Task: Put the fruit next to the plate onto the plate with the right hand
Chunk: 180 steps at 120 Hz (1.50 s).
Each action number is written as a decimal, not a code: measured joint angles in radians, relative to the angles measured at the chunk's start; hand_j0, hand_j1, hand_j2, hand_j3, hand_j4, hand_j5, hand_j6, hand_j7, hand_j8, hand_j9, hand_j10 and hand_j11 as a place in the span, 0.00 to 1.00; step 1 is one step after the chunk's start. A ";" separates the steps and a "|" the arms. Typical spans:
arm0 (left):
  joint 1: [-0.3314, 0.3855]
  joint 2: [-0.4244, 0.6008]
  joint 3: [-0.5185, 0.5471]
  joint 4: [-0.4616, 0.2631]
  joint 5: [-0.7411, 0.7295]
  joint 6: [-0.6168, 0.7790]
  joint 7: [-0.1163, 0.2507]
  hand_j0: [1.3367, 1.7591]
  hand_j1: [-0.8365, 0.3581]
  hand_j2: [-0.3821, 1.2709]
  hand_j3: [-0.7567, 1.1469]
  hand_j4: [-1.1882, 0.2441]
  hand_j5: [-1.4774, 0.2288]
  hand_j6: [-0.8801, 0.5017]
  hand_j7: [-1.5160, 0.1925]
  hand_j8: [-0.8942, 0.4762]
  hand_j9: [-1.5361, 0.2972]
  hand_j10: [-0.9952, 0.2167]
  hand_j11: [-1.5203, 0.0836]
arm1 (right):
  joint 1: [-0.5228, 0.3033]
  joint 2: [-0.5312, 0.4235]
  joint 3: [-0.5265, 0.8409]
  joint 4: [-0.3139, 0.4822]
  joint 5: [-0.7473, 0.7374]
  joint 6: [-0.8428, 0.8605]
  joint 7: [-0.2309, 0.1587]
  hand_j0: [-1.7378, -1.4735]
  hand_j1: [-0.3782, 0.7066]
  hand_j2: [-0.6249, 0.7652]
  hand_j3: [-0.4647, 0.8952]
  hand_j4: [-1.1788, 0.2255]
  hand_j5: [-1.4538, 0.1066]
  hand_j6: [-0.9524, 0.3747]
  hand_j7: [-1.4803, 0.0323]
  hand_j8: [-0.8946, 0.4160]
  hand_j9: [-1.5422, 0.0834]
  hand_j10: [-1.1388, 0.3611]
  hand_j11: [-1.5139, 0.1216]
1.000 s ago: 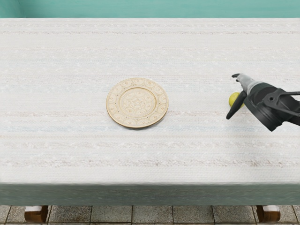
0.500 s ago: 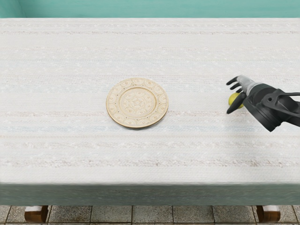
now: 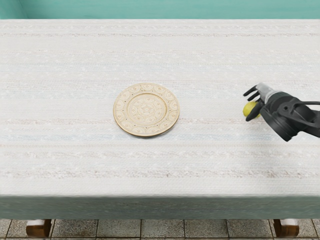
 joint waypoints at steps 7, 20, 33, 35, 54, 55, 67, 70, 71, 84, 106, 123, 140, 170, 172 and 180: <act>0.000 0.000 0.000 0.000 0.000 0.000 0.000 0.76 0.76 0.26 0.40 0.67 0.69 0.47 0.71 0.48 0.67 0.63 0.76 | -0.001 0.002 0.001 -0.001 0.009 0.000 0.000 0.30 0.46 0.41 0.34 0.50 0.62 0.38 0.62 0.30 0.63 0.39 0.60; 0.000 0.000 0.000 0.000 0.000 0.000 0.000 0.76 0.76 0.26 0.40 0.67 0.69 0.47 0.71 0.48 0.67 0.63 0.76 | -0.001 0.003 0.002 -0.002 0.022 0.000 0.000 0.30 0.50 0.42 0.34 0.49 0.58 0.36 0.60 0.27 0.60 0.38 0.57; 0.000 0.000 0.000 0.000 0.000 0.000 0.000 0.76 0.76 0.26 0.40 0.67 0.69 0.47 0.71 0.48 0.67 0.63 0.76 | -0.005 0.004 0.002 -0.013 0.031 0.000 -0.001 0.31 0.55 0.48 0.34 0.47 0.54 0.34 0.56 0.28 0.57 0.38 0.54; 0.000 0.000 0.000 0.000 0.000 0.000 0.000 0.76 0.76 0.26 0.40 0.67 0.69 0.47 0.71 0.48 0.67 0.63 0.76 | -0.006 0.004 0.003 -0.015 0.031 0.001 -0.001 0.31 0.56 0.50 0.34 0.47 0.54 0.34 0.56 0.28 0.56 0.39 0.53; 0.000 0.000 0.000 0.000 0.000 0.000 0.000 0.76 0.76 0.26 0.40 0.67 0.69 0.47 0.71 0.48 0.67 0.63 0.76 | -0.014 0.006 0.004 -0.032 0.030 0.005 0.001 0.34 0.59 0.53 0.34 0.48 0.47 0.32 0.53 0.34 0.50 0.41 0.47; 0.000 0.000 0.000 0.000 0.000 0.000 0.000 0.76 0.76 0.26 0.40 0.67 0.69 0.47 0.71 0.48 0.67 0.63 0.76 | -0.014 0.006 0.004 -0.032 0.030 0.005 0.001 0.34 0.60 0.55 0.34 0.48 0.46 0.31 0.52 0.34 0.49 0.42 0.46; 0.000 0.000 0.000 0.000 0.000 0.000 0.000 0.76 0.76 0.26 0.40 0.67 0.69 0.47 0.71 0.48 0.67 0.63 0.76 | -0.017 0.007 0.004 -0.036 0.033 0.004 0.002 0.33 0.59 0.64 0.34 0.46 0.45 0.30 0.50 0.33 0.48 0.41 0.45; 0.000 0.000 0.000 0.000 0.000 0.000 0.000 0.76 0.76 0.26 0.40 0.67 0.69 0.47 0.71 0.48 0.67 0.63 0.76 | -0.017 0.007 0.004 -0.037 0.033 0.004 0.002 0.33 0.58 0.63 0.34 0.45 0.45 0.29 0.50 0.32 0.48 0.40 0.45; 0.000 0.000 0.000 0.000 0.000 0.000 0.000 0.76 0.76 0.26 0.40 0.67 0.69 0.47 0.71 0.48 0.67 0.63 0.76 | -0.017 0.007 0.004 -0.037 0.033 0.004 0.002 0.33 0.58 0.63 0.34 0.45 0.45 0.28 0.50 0.32 0.48 0.40 0.45; 0.000 0.000 0.000 0.000 0.000 0.000 0.000 0.76 0.76 0.26 0.40 0.67 0.69 0.47 0.71 0.48 0.67 0.63 0.76 | -0.017 0.007 0.004 -0.038 0.036 0.006 0.001 0.32 0.56 0.62 0.34 0.42 0.44 0.29 0.47 0.33 0.46 0.40 0.44; 0.000 0.000 0.000 0.000 0.000 0.000 0.000 0.76 0.76 0.26 0.40 0.67 0.69 0.47 0.71 0.48 0.67 0.63 0.76 | -0.010 0.001 0.044 -0.023 0.044 0.030 0.002 0.31 0.58 0.64 0.34 0.41 0.41 0.30 0.45 0.35 0.45 0.41 0.42; 0.000 0.000 0.000 0.000 0.000 0.000 0.000 0.76 0.76 0.26 0.40 0.67 0.69 0.47 0.71 0.48 0.67 0.63 0.76 | 0.004 -0.026 0.112 0.014 0.047 0.075 0.002 0.31 0.58 0.65 0.34 0.41 0.40 0.31 0.44 0.36 0.44 0.41 0.41; 0.000 0.000 0.000 0.000 0.000 0.000 0.000 0.76 0.76 0.26 0.40 0.67 0.69 0.47 0.71 0.48 0.67 0.63 0.76 | 0.056 -0.013 0.139 0.042 0.077 0.095 0.001 0.31 0.59 0.68 0.34 0.40 0.38 0.31 0.43 0.37 0.42 0.41 0.40; 0.000 0.000 0.000 0.000 0.000 0.000 0.000 0.76 0.76 0.26 0.40 0.67 0.69 0.47 0.71 0.48 0.67 0.63 0.76 | 0.164 0.146 0.143 0.041 0.142 0.081 0.001 0.30 0.61 0.75 0.34 0.39 0.35 0.29 0.41 0.35 0.41 0.40 0.39; 0.000 0.000 0.000 0.000 -0.001 0.000 0.000 0.76 0.76 0.26 0.40 0.67 0.69 0.47 0.71 0.48 0.67 0.63 0.76 | 0.172 0.160 0.142 0.039 0.147 0.077 0.001 0.30 0.62 0.74 0.34 0.39 0.35 0.28 0.41 0.35 0.40 0.41 0.39; 0.000 0.000 0.000 0.000 -0.001 0.000 0.000 0.76 0.76 0.26 0.40 0.67 0.69 0.47 0.71 0.48 0.67 0.63 0.76 | 0.201 0.218 0.137 0.027 0.167 0.061 0.000 0.30 0.62 0.75 0.34 0.39 0.34 0.29 0.41 0.36 0.40 0.41 0.38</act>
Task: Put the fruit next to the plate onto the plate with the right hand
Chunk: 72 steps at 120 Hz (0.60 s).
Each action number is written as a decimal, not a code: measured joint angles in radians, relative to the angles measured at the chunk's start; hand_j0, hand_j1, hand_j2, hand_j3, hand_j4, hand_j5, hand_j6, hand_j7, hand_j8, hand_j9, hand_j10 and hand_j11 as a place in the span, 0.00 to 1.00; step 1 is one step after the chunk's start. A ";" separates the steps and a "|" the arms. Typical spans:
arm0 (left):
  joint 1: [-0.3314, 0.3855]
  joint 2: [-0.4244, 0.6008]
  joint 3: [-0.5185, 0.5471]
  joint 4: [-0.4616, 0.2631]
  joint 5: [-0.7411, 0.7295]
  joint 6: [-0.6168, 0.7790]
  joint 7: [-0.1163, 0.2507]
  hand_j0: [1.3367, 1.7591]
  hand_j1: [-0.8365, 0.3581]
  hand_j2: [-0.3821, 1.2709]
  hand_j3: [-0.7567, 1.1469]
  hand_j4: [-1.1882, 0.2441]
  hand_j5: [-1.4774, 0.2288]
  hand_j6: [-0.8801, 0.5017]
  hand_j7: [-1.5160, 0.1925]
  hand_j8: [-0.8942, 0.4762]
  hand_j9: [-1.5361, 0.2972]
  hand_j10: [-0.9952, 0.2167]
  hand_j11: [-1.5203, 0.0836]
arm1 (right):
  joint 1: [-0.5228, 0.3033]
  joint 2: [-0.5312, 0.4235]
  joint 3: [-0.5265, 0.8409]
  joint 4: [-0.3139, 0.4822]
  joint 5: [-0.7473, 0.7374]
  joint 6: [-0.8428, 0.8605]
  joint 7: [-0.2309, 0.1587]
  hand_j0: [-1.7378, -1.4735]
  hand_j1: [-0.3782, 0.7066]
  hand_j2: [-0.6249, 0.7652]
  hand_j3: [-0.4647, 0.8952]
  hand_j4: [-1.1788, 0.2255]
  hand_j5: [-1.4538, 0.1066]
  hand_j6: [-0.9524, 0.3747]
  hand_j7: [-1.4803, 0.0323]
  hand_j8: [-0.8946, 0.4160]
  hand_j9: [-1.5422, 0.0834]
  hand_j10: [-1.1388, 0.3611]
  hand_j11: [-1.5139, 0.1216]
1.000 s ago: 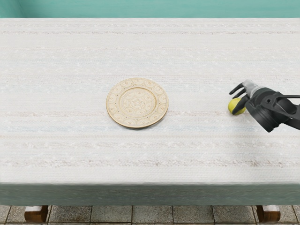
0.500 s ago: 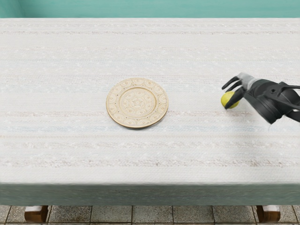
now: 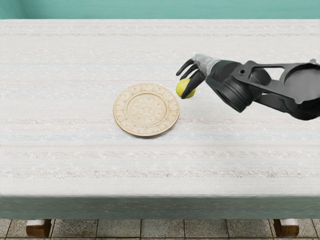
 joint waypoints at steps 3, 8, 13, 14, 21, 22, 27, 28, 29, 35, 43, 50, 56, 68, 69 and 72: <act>0.000 0.000 0.000 0.000 0.000 0.000 0.000 0.76 0.76 0.26 0.40 0.67 0.69 0.47 0.71 0.48 0.67 0.63 0.76 | 0.011 0.022 -0.003 -0.005 0.008 -0.006 0.000 0.30 0.63 0.77 0.34 0.39 0.34 0.29 0.41 0.36 0.39 0.41 0.38; 0.000 0.000 0.000 0.000 0.000 0.000 0.000 0.76 0.76 0.26 0.40 0.67 0.69 0.47 0.71 0.48 0.67 0.63 0.76 | 0.029 0.058 -0.012 -0.016 0.021 -0.018 0.000 0.30 0.63 0.76 0.34 0.39 0.33 0.29 0.40 0.36 0.39 0.41 0.38; 0.000 0.000 0.000 0.000 0.000 0.000 0.000 0.76 0.76 0.26 0.40 0.67 0.69 0.47 0.71 0.48 0.67 0.63 0.76 | 0.044 0.100 -0.023 -0.034 0.036 -0.029 0.000 0.30 0.63 0.77 0.34 0.39 0.33 0.29 0.40 0.37 0.38 0.42 0.37; 0.000 0.000 0.000 0.000 0.000 0.000 0.000 0.76 0.76 0.26 0.40 0.67 0.69 0.47 0.71 0.48 0.67 0.63 0.76 | 0.046 0.108 -0.025 -0.038 0.038 -0.030 0.000 0.30 0.63 0.78 0.34 0.39 0.33 0.29 0.40 0.37 0.38 0.42 0.37; 0.000 0.000 0.000 0.000 0.000 0.000 0.000 0.76 0.76 0.26 0.40 0.67 0.69 0.47 0.71 0.48 0.67 0.63 0.76 | 0.060 0.162 -0.038 -0.067 0.051 -0.042 0.000 0.30 0.64 0.78 0.34 0.39 0.32 0.30 0.39 0.38 0.37 0.42 0.36; 0.000 0.000 0.000 0.000 0.000 0.000 0.000 0.76 0.76 0.26 0.40 0.67 0.69 0.47 0.71 0.48 0.67 0.63 0.76 | 0.062 0.170 -0.040 -0.072 0.052 -0.044 0.000 0.30 0.64 0.79 0.34 0.39 0.32 0.30 0.39 0.38 0.37 0.42 0.36; 0.000 0.000 0.000 0.000 0.000 0.000 0.000 0.76 0.76 0.26 0.40 0.67 0.69 0.47 0.71 0.48 0.67 0.63 0.76 | 0.068 0.206 -0.050 -0.093 0.059 -0.051 0.000 0.30 0.65 0.79 0.34 0.39 0.32 0.30 0.39 0.39 0.37 0.43 0.36; 0.000 0.000 0.000 0.000 0.000 0.000 0.000 0.76 0.76 0.26 0.40 0.67 0.69 0.47 0.71 0.48 0.67 0.63 0.76 | 0.069 0.213 -0.052 -0.098 0.061 -0.052 0.000 0.30 0.65 0.80 0.34 0.39 0.32 0.31 0.39 0.39 0.37 0.43 0.36; 0.000 0.000 0.000 0.000 0.000 0.000 0.000 0.76 0.76 0.26 0.40 0.67 0.69 0.47 0.71 0.48 0.67 0.63 0.76 | 0.069 0.220 -0.054 -0.102 0.061 -0.053 0.000 0.30 0.65 0.80 0.34 0.38 0.31 0.31 0.39 0.39 0.37 0.43 0.36; 0.000 0.000 0.000 0.000 0.000 0.000 0.000 0.76 0.76 0.26 0.40 0.67 0.69 0.47 0.71 0.48 0.67 0.63 0.76 | 0.072 0.255 -0.064 -0.129 0.067 -0.059 0.000 0.30 0.66 0.80 0.34 0.38 0.31 0.31 0.39 0.39 0.36 0.43 0.36; 0.000 0.000 0.000 0.000 0.000 0.000 0.000 0.76 0.76 0.26 0.40 0.67 0.69 0.47 0.71 0.48 0.67 0.63 0.76 | 0.073 0.294 -0.077 -0.160 0.070 -0.063 0.000 0.30 0.67 0.81 0.34 0.38 0.31 0.31 0.38 0.39 0.36 0.44 0.36; 0.000 0.000 0.000 0.000 0.001 0.000 0.000 0.76 0.76 0.26 0.40 0.67 0.69 0.47 0.71 0.48 0.67 0.63 0.76 | 0.072 0.319 -0.084 -0.184 0.070 -0.064 0.000 0.30 0.66 0.81 0.34 0.38 0.31 0.30 0.38 0.38 0.36 0.43 0.36; 0.000 0.000 0.000 0.000 0.000 0.000 0.000 0.76 0.76 0.26 0.40 0.67 0.69 0.47 0.71 0.48 0.67 0.63 0.76 | 0.069 0.333 -0.089 -0.204 0.070 -0.065 0.000 0.30 0.66 0.82 0.34 0.37 0.31 0.29 0.38 0.37 0.36 0.42 0.36; 0.000 0.000 0.000 0.000 0.000 0.000 0.000 0.76 0.76 0.26 0.40 0.67 0.69 0.47 0.71 0.48 0.67 0.63 0.76 | 0.060 0.347 -0.100 -0.254 0.070 -0.063 0.000 0.30 0.63 0.79 0.34 0.37 0.32 0.28 0.38 0.35 0.36 0.41 0.36; 0.000 0.000 0.000 0.000 0.000 0.000 0.000 0.76 0.76 0.26 0.40 0.67 0.69 0.47 0.71 0.48 0.67 0.63 0.76 | 0.059 0.348 -0.101 -0.258 0.070 -0.062 0.000 0.30 0.63 0.79 0.34 0.37 0.32 0.28 0.38 0.35 0.36 0.41 0.36; 0.000 0.000 0.000 0.000 0.000 0.000 0.000 0.76 0.76 0.26 0.40 0.67 0.69 0.47 0.71 0.48 0.67 0.63 0.76 | 0.056 0.349 -0.103 -0.268 0.069 -0.061 0.000 0.30 0.62 0.79 0.34 0.37 0.32 0.27 0.38 0.35 0.36 0.41 0.36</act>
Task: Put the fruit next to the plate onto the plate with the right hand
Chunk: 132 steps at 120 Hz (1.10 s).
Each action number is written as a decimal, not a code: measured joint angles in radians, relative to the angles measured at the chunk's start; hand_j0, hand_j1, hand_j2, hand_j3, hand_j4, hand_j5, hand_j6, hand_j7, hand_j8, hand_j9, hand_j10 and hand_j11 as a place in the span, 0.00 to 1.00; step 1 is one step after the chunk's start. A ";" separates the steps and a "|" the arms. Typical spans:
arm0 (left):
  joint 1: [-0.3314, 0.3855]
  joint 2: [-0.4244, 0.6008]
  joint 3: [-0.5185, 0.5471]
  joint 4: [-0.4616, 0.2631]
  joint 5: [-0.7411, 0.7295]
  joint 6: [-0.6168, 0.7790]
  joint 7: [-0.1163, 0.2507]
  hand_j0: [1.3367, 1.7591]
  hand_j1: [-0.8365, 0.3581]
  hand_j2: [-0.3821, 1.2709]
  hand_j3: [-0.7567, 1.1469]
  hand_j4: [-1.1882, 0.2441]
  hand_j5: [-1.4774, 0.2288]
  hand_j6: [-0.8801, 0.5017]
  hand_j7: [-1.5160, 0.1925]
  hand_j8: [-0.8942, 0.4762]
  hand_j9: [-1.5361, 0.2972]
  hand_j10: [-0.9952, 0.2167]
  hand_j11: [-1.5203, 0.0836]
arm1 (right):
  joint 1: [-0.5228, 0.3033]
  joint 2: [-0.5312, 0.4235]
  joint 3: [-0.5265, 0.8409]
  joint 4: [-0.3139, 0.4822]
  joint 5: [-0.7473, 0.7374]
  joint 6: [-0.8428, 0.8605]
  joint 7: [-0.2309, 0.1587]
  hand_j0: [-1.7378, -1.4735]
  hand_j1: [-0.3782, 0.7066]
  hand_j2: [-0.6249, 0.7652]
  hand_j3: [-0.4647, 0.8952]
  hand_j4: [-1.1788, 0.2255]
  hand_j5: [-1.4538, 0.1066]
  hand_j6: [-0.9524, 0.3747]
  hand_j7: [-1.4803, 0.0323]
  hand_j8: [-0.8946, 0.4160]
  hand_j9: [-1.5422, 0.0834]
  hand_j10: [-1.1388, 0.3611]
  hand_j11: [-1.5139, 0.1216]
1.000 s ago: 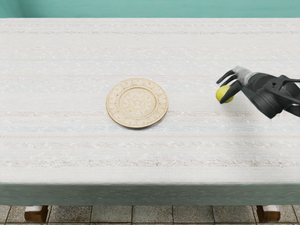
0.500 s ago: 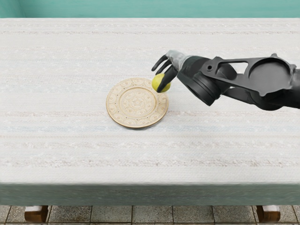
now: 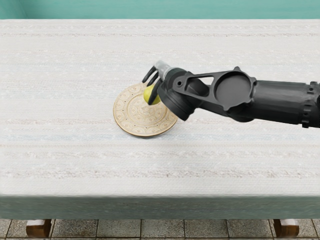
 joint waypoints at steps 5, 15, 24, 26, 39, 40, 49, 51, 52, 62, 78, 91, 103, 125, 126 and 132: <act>0.000 0.000 0.000 0.000 0.000 0.000 0.000 0.76 0.76 0.26 0.40 0.67 0.69 0.47 0.71 0.48 0.67 0.63 0.76 | -0.003 0.002 -0.002 -0.012 0.000 0.001 0.000 0.30 0.62 0.78 0.34 0.37 0.32 0.27 0.38 0.35 0.36 0.40 0.36; 0.000 0.000 0.000 0.000 0.000 0.000 0.000 0.76 0.76 0.26 0.40 0.67 0.69 0.47 0.71 0.48 0.67 0.63 0.76 | -0.010 0.004 -0.004 -0.033 -0.001 0.002 0.000 0.30 0.60 0.75 0.34 0.38 0.34 0.27 0.40 0.34 0.38 0.40 0.37; 0.000 0.000 0.000 0.000 0.000 0.000 0.000 0.76 0.76 0.26 0.40 0.67 0.69 0.47 0.71 0.48 0.67 0.63 0.76 | -0.015 0.005 -0.005 -0.046 -0.002 0.002 0.000 0.30 0.58 0.66 0.34 0.41 0.39 0.29 0.45 0.35 0.43 0.41 0.42; 0.000 0.000 0.000 0.000 0.000 0.000 0.000 0.76 0.76 0.26 0.40 0.67 0.69 0.47 0.71 0.48 0.67 0.63 0.76 | -0.016 0.006 -0.005 -0.048 -0.003 0.002 0.000 0.30 0.58 0.64 0.34 0.42 0.41 0.30 0.46 0.35 0.45 0.42 0.44; 0.000 0.000 0.000 0.000 0.000 0.000 0.000 0.76 0.76 0.26 0.40 0.67 0.69 0.47 0.71 0.48 0.67 0.63 0.76 | -0.018 0.006 -0.004 -0.056 -0.004 0.001 0.001 0.30 0.50 0.54 0.34 0.50 0.51 0.37 0.55 0.38 0.54 0.47 0.53; 0.000 0.000 0.000 0.000 0.000 0.000 0.000 0.76 0.76 0.26 0.40 0.67 0.69 0.47 0.71 0.48 0.67 0.63 0.76 | -0.019 0.006 -0.004 -0.057 -0.004 0.000 0.001 0.30 0.50 0.53 0.34 0.50 0.52 0.37 0.56 0.38 0.55 0.47 0.54; 0.000 0.000 0.000 0.000 0.000 0.000 0.000 0.76 0.76 0.26 0.40 0.67 0.69 0.47 0.71 0.48 0.67 0.63 0.76 | -0.023 0.006 -0.004 -0.064 -0.004 0.000 0.001 0.30 0.43 0.50 0.34 0.56 0.59 0.43 0.63 0.42 0.62 0.51 0.60; 0.000 0.000 0.000 0.000 0.000 0.000 0.000 0.76 0.76 0.26 0.40 0.67 0.69 0.47 0.71 0.48 0.67 0.63 0.76 | -0.024 0.006 -0.004 -0.065 -0.004 0.000 0.001 0.30 0.41 0.49 0.34 0.57 0.60 0.44 0.64 0.43 0.63 0.52 0.61; 0.000 0.000 0.000 0.000 0.000 0.000 0.000 0.76 0.76 0.26 0.40 0.67 0.69 0.47 0.71 0.48 0.67 0.63 0.76 | -0.024 0.006 -0.003 -0.065 -0.004 0.000 0.001 0.30 0.41 0.49 0.34 0.57 0.61 0.44 0.65 0.44 0.64 0.53 0.62; 0.000 0.000 0.000 0.000 0.000 0.000 0.000 0.76 0.76 0.26 0.40 0.67 0.69 0.47 0.71 0.48 0.67 0.63 0.76 | -0.025 0.006 -0.001 -0.067 -0.004 0.000 0.001 0.30 0.35 0.47 0.34 0.62 0.67 0.49 0.71 0.47 0.69 0.56 0.67; 0.000 0.000 0.000 0.000 0.000 0.000 0.000 0.76 0.76 0.26 0.40 0.67 0.69 0.47 0.71 0.48 0.67 0.63 0.76 | -0.023 0.006 0.019 -0.062 -0.006 0.011 0.001 0.30 0.27 0.45 0.34 0.68 0.74 0.55 0.78 0.52 0.76 0.61 0.74; 0.000 0.000 0.000 0.000 0.000 0.000 0.000 0.76 0.76 0.26 0.40 0.67 0.69 0.47 0.71 0.48 0.67 0.63 0.76 | -0.030 -0.021 0.096 -0.026 -0.006 0.086 0.001 0.30 0.23 0.44 0.34 0.71 0.77 0.58 0.82 0.55 0.80 0.64 0.77; 0.000 0.000 0.000 0.000 0.000 0.000 0.000 0.76 0.76 0.26 0.40 0.67 0.69 0.47 0.71 0.48 0.67 0.63 0.76 | -0.071 -0.104 0.202 0.008 -0.007 0.222 0.001 0.30 0.20 0.44 0.34 0.72 0.79 0.59 0.84 0.56 0.82 0.65 0.79; 0.000 0.000 0.000 0.000 0.000 0.000 0.000 0.76 0.76 0.26 0.40 0.67 0.69 0.47 0.71 0.48 0.67 0.63 0.76 | -0.216 -0.306 0.447 0.064 -0.006 0.561 0.001 0.30 0.19 0.43 0.34 0.74 0.81 0.61 0.85 0.57 0.83 0.66 0.81; 0.000 0.000 0.000 0.000 0.000 0.000 0.000 0.76 0.76 0.26 0.40 0.67 0.69 0.47 0.71 0.48 0.67 0.63 0.76 | -0.224 -0.314 0.458 0.066 -0.006 0.575 0.001 0.30 0.18 0.43 0.34 0.74 0.81 0.61 0.85 0.57 0.83 0.66 0.81; 0.000 0.000 0.000 0.000 0.000 0.000 0.000 0.76 0.76 0.26 0.40 0.67 0.69 0.47 0.71 0.48 0.67 0.63 0.76 | -0.276 -0.364 0.527 0.077 -0.006 0.663 0.012 0.30 0.18 0.43 0.34 0.74 0.81 0.61 0.86 0.57 0.83 0.66 0.81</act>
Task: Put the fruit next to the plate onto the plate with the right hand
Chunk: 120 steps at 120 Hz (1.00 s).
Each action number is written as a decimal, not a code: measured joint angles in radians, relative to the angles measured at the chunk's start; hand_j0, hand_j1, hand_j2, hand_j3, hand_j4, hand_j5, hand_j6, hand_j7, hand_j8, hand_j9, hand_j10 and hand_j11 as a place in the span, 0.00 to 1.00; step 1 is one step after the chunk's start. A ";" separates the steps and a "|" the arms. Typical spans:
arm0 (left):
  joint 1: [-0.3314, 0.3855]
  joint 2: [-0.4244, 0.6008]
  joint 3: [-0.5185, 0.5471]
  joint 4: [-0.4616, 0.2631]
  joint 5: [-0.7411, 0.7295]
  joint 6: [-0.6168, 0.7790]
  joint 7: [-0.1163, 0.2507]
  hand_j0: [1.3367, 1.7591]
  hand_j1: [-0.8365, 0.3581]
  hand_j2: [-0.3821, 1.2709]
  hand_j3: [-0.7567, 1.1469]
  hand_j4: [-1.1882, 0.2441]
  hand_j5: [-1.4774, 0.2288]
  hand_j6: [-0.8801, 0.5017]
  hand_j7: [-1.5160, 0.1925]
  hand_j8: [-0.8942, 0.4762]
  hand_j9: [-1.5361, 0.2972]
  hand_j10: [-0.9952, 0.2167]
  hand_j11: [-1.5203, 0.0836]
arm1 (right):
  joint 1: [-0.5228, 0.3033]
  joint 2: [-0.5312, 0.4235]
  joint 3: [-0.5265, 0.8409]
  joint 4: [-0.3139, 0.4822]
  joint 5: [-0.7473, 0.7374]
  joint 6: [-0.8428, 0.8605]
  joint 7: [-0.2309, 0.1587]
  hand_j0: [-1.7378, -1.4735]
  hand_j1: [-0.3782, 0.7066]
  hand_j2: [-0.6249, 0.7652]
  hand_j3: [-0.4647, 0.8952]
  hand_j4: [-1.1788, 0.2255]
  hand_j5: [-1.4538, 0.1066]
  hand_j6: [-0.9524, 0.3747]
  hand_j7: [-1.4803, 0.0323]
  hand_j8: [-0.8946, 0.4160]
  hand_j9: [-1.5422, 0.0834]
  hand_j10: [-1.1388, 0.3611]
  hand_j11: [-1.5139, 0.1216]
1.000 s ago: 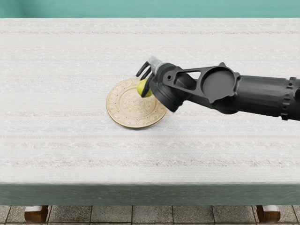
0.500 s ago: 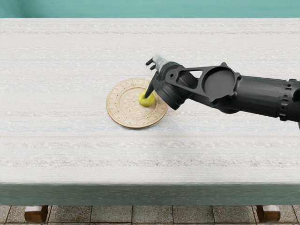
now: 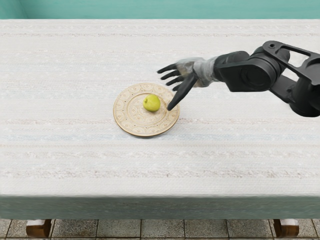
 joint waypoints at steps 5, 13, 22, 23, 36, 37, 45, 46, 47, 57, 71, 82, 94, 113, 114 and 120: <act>0.000 0.000 0.000 0.000 0.000 0.000 0.000 0.76 0.76 0.26 0.40 0.67 0.69 0.47 0.71 0.48 0.67 0.63 0.76 | -0.056 -0.037 0.072 0.006 0.000 0.077 0.012 0.30 0.18 0.43 0.34 0.74 0.81 0.61 0.86 0.58 0.84 0.67 0.81; 0.000 0.000 0.000 0.000 0.000 0.000 0.000 0.76 0.76 0.26 0.40 0.67 0.69 0.47 0.71 0.48 0.67 0.63 0.76 | -0.160 -0.081 0.205 0.011 0.001 0.202 0.027 0.30 0.18 0.43 0.34 0.74 0.82 0.61 0.86 0.58 0.84 0.67 0.81; 0.000 0.000 0.000 0.000 0.000 0.000 0.000 0.76 0.76 0.26 0.40 0.67 0.69 0.47 0.71 0.48 0.67 0.63 0.76 | -0.280 -0.120 0.356 0.016 0.006 0.331 0.048 0.30 0.18 0.43 0.34 0.74 0.82 0.61 0.86 0.58 0.84 0.67 0.82; 0.000 0.000 0.000 0.000 0.000 0.000 0.000 0.76 0.76 0.26 0.40 0.67 0.69 0.47 0.71 0.48 0.67 0.63 0.76 | -0.294 -0.125 0.372 0.016 0.008 0.342 0.049 0.30 0.18 0.43 0.34 0.74 0.82 0.61 0.86 0.58 0.84 0.67 0.82; 0.000 0.000 0.000 0.000 0.000 0.000 0.000 0.76 0.76 0.26 0.40 0.67 0.69 0.47 0.71 0.48 0.67 0.63 0.76 | -0.451 -0.195 0.560 0.019 0.042 0.430 0.071 0.30 0.18 0.43 0.34 0.74 0.82 0.61 0.86 0.58 0.84 0.67 0.82; 0.000 0.000 0.000 0.000 0.000 0.000 0.000 0.76 0.76 0.26 0.40 0.67 0.69 0.47 0.71 0.48 0.67 0.63 0.76 | -0.461 -0.200 0.571 0.019 0.045 0.433 0.072 0.30 0.18 0.43 0.34 0.74 0.82 0.61 0.86 0.58 0.84 0.67 0.82; 0.000 0.000 0.000 0.000 0.000 0.000 0.000 0.76 0.76 0.26 0.40 0.67 0.69 0.47 0.71 0.48 0.67 0.63 0.76 | -0.529 -0.240 0.644 0.016 0.076 0.454 0.079 0.30 0.18 0.43 0.34 0.74 0.82 0.61 0.86 0.58 0.84 0.67 0.82; 0.000 0.000 0.000 0.000 0.000 0.000 0.000 0.76 0.76 0.26 0.40 0.67 0.69 0.47 0.71 0.48 0.67 0.63 0.76 | -0.536 -0.245 0.651 0.016 0.080 0.456 0.079 0.30 0.18 0.43 0.34 0.74 0.82 0.61 0.86 0.58 0.84 0.67 0.82; 0.000 0.000 0.000 0.000 0.000 0.000 0.000 0.76 0.76 0.26 0.40 0.67 0.69 0.47 0.71 0.48 0.67 0.63 0.76 | -0.543 -0.250 0.657 0.015 0.084 0.458 0.080 0.30 0.18 0.43 0.34 0.74 0.82 0.61 0.86 0.58 0.84 0.67 0.82; 0.000 0.000 0.000 0.000 0.000 0.000 0.000 0.76 0.76 0.26 0.40 0.67 0.69 0.47 0.71 0.48 0.67 0.63 0.76 | -0.592 -0.298 0.699 -0.005 0.129 0.469 0.082 0.30 0.18 0.43 0.34 0.74 0.82 0.62 0.86 0.58 0.84 0.67 0.82; 0.000 0.000 0.000 0.000 0.000 0.000 0.000 0.76 0.76 0.26 0.40 0.67 0.69 0.47 0.71 0.48 0.67 0.63 0.76 | -0.626 -0.349 0.717 -0.055 0.176 0.475 0.082 0.30 0.18 0.43 0.34 0.74 0.82 0.62 0.86 0.58 0.84 0.67 0.82; 0.000 0.000 0.000 0.000 0.000 0.000 0.000 0.76 0.76 0.26 0.40 0.67 0.69 0.47 0.71 0.48 0.67 0.63 0.76 | -0.636 -0.366 0.718 -0.095 0.193 0.477 0.081 0.30 0.17 0.43 0.34 0.75 0.82 0.62 0.86 0.58 0.84 0.67 0.82; 0.000 0.000 0.000 0.000 0.000 0.000 0.000 0.76 0.76 0.26 0.40 0.67 0.69 0.47 0.71 0.48 0.67 0.63 0.76 | -0.639 -0.369 0.717 -0.113 0.200 0.478 0.079 0.30 0.17 0.43 0.34 0.75 0.82 0.62 0.87 0.58 0.84 0.67 0.82; 0.000 0.000 0.000 0.000 0.000 0.000 0.000 0.76 0.76 0.26 0.40 0.67 0.69 0.47 0.71 0.48 0.67 0.63 0.76 | -0.635 -0.368 0.702 -0.119 0.204 0.478 0.077 0.30 0.17 0.43 0.34 0.75 0.82 0.62 0.87 0.58 0.84 0.67 0.82; 0.000 0.000 0.000 0.000 0.000 0.000 0.000 0.76 0.76 0.26 0.40 0.67 0.69 0.47 0.71 0.48 0.67 0.63 0.76 | -0.635 -0.368 0.701 -0.119 0.204 0.478 0.077 0.30 0.17 0.43 0.34 0.75 0.82 0.62 0.87 0.58 0.84 0.67 0.82; 0.000 0.000 -0.001 0.000 0.000 0.000 0.000 0.76 0.76 0.26 0.40 0.67 0.69 0.47 0.71 0.48 0.67 0.63 0.76 | -0.634 -0.368 0.699 -0.118 0.204 0.478 0.076 0.30 0.17 0.43 0.34 0.75 0.82 0.62 0.87 0.58 0.84 0.67 0.82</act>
